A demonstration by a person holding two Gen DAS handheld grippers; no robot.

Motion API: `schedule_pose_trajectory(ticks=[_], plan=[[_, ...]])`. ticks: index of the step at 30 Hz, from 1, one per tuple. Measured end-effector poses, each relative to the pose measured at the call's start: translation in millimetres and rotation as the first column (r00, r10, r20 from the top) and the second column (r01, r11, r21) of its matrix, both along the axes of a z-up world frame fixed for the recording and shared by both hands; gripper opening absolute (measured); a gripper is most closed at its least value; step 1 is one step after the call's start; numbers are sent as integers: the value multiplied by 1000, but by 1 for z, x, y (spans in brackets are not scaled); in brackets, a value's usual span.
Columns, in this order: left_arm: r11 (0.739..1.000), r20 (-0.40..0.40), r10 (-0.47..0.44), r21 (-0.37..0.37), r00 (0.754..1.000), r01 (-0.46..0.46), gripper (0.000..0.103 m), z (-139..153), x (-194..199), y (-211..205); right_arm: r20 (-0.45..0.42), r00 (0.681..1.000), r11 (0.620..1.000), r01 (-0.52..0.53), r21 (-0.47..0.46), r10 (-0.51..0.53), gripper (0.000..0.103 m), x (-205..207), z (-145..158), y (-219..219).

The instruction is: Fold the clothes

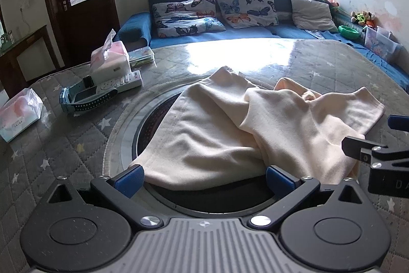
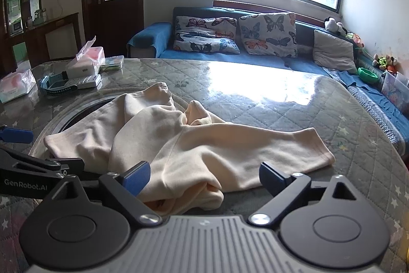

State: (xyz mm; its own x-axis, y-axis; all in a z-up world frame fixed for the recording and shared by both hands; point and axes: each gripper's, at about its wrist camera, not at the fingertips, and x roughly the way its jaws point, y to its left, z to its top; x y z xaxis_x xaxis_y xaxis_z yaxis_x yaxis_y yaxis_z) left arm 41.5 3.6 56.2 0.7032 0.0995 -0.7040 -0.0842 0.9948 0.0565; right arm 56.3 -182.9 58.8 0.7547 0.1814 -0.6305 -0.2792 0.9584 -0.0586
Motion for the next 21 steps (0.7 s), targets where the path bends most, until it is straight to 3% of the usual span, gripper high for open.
schedule_pose_trajectory(ticks=[16,21], plan=[[1000,11,-11,17,1000,11,99,7,43,5,-41,999,1000,17,18,-17,74,52,-5,0],[997,13,-81,-7,997,81,95,10,44,-6,-62,997,998,56,14,-55,73,57,-13,-17]])
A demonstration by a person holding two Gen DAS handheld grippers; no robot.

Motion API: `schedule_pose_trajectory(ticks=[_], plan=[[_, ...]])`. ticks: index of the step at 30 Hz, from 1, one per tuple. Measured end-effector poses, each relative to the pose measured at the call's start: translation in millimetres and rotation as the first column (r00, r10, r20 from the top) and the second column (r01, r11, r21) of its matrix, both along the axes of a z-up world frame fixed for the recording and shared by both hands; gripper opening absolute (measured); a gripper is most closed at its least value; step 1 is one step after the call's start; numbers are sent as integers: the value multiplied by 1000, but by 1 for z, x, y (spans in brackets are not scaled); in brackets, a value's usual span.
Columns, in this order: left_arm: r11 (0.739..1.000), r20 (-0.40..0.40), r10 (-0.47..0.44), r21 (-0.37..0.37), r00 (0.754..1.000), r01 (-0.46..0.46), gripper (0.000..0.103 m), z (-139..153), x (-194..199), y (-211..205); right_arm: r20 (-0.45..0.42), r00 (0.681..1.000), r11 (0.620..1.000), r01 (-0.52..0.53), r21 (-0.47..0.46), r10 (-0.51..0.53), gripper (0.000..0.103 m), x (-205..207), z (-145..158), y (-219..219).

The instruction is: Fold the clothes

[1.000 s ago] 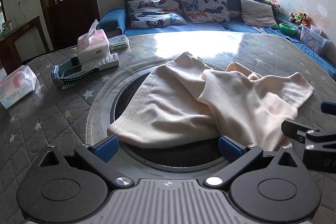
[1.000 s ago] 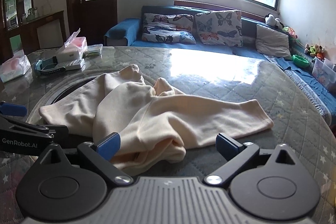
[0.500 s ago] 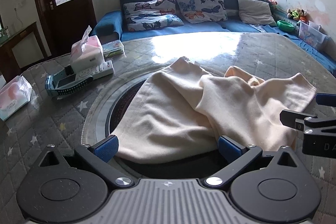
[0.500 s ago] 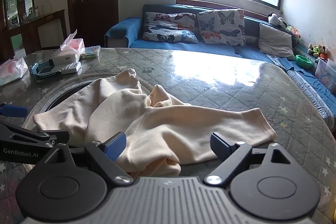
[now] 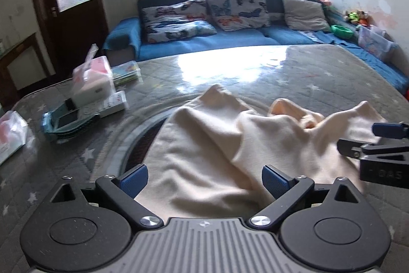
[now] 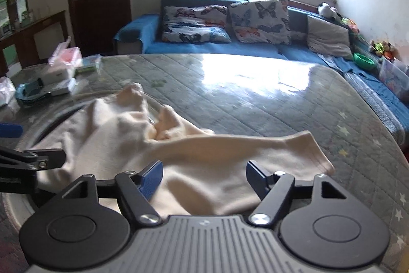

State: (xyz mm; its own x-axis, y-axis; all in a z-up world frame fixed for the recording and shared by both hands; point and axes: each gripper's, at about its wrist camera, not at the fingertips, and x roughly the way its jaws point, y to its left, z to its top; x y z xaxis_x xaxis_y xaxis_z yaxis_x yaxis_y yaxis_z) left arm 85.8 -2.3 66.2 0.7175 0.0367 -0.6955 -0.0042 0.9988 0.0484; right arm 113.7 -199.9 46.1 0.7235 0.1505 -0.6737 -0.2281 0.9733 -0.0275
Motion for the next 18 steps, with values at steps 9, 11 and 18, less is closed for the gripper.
schedule_pose_trajectory(ticks=[9,11,18], plan=[[970,56,-243,21,968,243,87,12,-11,-63,-32,991,991,133,12,-133,60,-3,-16,-54],[953,68,-303,35,950,301,86,13,-12,-78,-29,987,987,161,8,-160,60,-4,-16,-65],[890,8,-445,114,895,441,76,-3,4,-120,-19,975,975,221,9,-221,60,-5,-12,-93]])
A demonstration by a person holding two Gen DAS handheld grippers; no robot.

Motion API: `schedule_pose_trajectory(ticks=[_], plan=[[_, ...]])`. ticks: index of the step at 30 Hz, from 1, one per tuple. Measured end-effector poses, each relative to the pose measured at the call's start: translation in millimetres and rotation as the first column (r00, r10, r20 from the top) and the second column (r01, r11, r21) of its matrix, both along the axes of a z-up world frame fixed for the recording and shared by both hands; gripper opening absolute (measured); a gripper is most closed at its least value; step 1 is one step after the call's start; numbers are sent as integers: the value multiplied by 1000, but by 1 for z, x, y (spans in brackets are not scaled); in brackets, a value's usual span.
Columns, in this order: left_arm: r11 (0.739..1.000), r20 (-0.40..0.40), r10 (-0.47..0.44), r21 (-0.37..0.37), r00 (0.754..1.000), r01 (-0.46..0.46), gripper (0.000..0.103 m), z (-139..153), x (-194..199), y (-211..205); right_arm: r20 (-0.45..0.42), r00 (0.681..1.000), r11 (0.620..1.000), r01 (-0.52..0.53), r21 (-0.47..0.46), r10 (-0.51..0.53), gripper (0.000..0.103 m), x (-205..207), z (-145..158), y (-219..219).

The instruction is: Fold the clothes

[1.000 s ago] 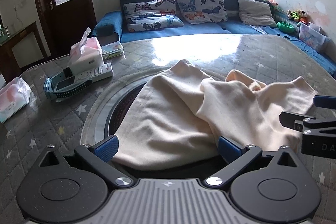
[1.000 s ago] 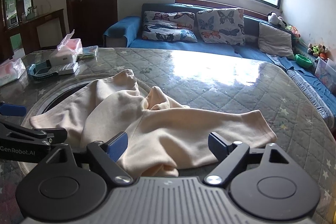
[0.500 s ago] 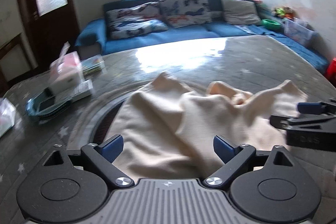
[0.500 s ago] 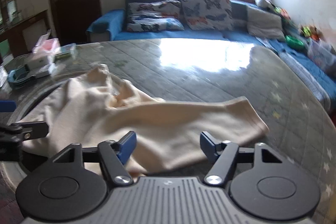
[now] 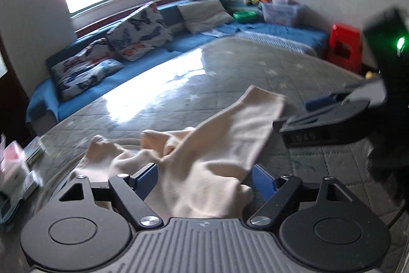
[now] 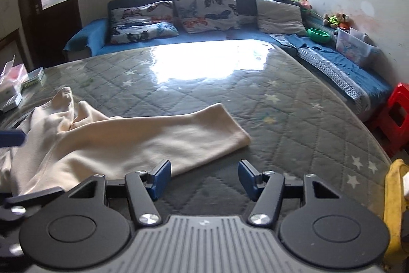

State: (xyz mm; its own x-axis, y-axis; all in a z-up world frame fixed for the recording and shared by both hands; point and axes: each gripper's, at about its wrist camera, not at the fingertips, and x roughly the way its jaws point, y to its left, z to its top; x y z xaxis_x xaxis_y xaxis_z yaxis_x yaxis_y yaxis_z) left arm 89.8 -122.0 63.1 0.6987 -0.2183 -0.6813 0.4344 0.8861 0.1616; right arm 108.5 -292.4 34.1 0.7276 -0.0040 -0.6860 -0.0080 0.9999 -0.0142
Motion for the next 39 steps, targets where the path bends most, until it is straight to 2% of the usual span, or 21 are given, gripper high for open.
schedule_pose_trajectory(ticks=[2,3,5,8,11,17,25,33,39], plan=[[1000,-47,7,5,999,-7,57,-8,8,2,-1,1000,1000,1,5,-1,60,0,0,-3],[1000,-72,12,-4,997,-12,52,-11,11,5,-1,1000,1000,-3,8,3,60,-1,-1,-4],[999,-110,19,-30,994,-22,31,-15,14,11,-3,1000,1000,-6,18,6,60,0,-3,-6],[997,-114,29,-71,993,-37,21,-11,12,21,-14,1000,999,7,37,-6,60,3,-8,-8],[992,-102,40,-112,994,-52,15,-3,8,30,-21,1000,998,3,61,-2,60,3,-11,-9],[980,-90,90,-169,992,-104,12,11,3,48,-32,999,992,-28,120,32,60,3,-16,-5],[951,-86,145,-262,986,-163,12,29,-7,78,-61,992,988,-105,116,112,61,-3,-27,18],[964,-55,119,-232,991,-129,13,27,-26,91,-34,988,981,-148,124,153,61,3,-24,36],[987,-9,41,-158,999,-42,23,27,-28,70,1,987,977,-161,141,163,60,6,-13,40]])
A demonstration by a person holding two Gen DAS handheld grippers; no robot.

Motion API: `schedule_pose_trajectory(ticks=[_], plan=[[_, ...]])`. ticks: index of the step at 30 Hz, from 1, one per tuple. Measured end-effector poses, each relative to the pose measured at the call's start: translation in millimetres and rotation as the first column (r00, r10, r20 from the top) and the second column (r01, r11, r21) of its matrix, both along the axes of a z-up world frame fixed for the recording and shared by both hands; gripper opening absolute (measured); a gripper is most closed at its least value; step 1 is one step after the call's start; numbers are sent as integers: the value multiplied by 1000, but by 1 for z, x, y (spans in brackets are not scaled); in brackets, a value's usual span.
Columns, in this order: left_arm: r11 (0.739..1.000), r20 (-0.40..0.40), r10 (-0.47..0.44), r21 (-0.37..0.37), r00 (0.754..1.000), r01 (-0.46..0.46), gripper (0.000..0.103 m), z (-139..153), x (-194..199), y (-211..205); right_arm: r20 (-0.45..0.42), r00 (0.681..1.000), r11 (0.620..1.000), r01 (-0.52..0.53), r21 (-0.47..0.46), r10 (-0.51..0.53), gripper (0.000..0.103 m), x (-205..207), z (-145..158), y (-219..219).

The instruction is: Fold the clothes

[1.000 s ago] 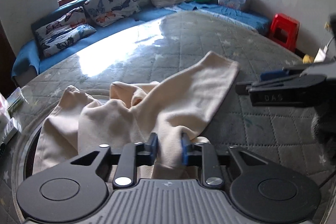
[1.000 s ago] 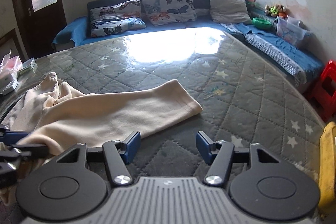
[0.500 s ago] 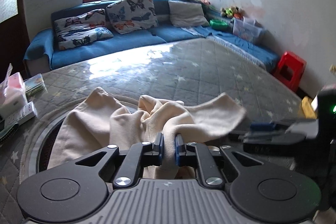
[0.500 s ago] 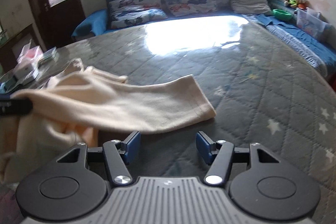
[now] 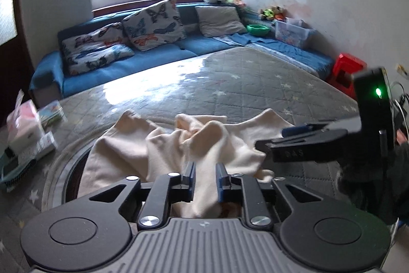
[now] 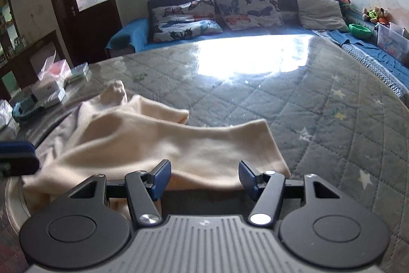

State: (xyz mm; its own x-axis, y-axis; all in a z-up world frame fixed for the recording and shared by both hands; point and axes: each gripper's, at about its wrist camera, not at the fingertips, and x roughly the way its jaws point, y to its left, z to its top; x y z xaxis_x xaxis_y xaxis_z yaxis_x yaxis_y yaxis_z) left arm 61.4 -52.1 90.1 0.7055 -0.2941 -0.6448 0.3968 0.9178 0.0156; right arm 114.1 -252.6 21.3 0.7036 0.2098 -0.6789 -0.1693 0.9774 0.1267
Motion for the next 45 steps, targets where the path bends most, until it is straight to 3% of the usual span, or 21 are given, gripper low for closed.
schedule_pose_trajectory(ticks=[4,6,13,18,20,24,26,29,32,36,42,45], plan=[[989,37,-115,96,993,111,35,-7,-1,-37,22,999,1000,27,7,-27,60,0,9,-9],[979,28,-163,130,986,158,36,-13,4,-55,29,999,999,44,7,-45,60,0,12,-15],[953,-22,-222,208,975,222,40,-45,28,-90,36,995,995,94,10,-95,61,-1,16,-38],[949,-39,-181,257,983,185,35,-62,38,-96,32,994,994,108,16,-108,61,-1,13,-44],[962,-45,-152,223,987,158,13,-62,43,-89,32,993,993,113,23,-114,60,-1,12,-44],[989,-25,-91,117,996,93,5,-49,43,-64,38,992,993,115,26,-116,60,-5,13,-42],[999,-24,-27,25,999,27,2,-37,44,-43,44,993,993,113,26,-114,60,-8,14,-41],[993,-6,77,-87,997,-77,1,-19,41,-6,51,994,995,99,23,-100,60,-11,17,-35],[975,32,180,-139,983,-174,1,-4,31,29,58,996,997,72,21,-73,60,-15,21,-27],[971,31,205,-131,978,-199,2,1,26,48,39,998,999,41,10,-42,60,-19,19,-16],[999,39,34,-41,999,-33,8,-14,13,5,21,998,999,53,3,-53,60,-21,15,-17],[999,39,-38,4,999,38,18,-21,14,-21,22,999,999,50,-6,-50,60,-22,15,-19]])
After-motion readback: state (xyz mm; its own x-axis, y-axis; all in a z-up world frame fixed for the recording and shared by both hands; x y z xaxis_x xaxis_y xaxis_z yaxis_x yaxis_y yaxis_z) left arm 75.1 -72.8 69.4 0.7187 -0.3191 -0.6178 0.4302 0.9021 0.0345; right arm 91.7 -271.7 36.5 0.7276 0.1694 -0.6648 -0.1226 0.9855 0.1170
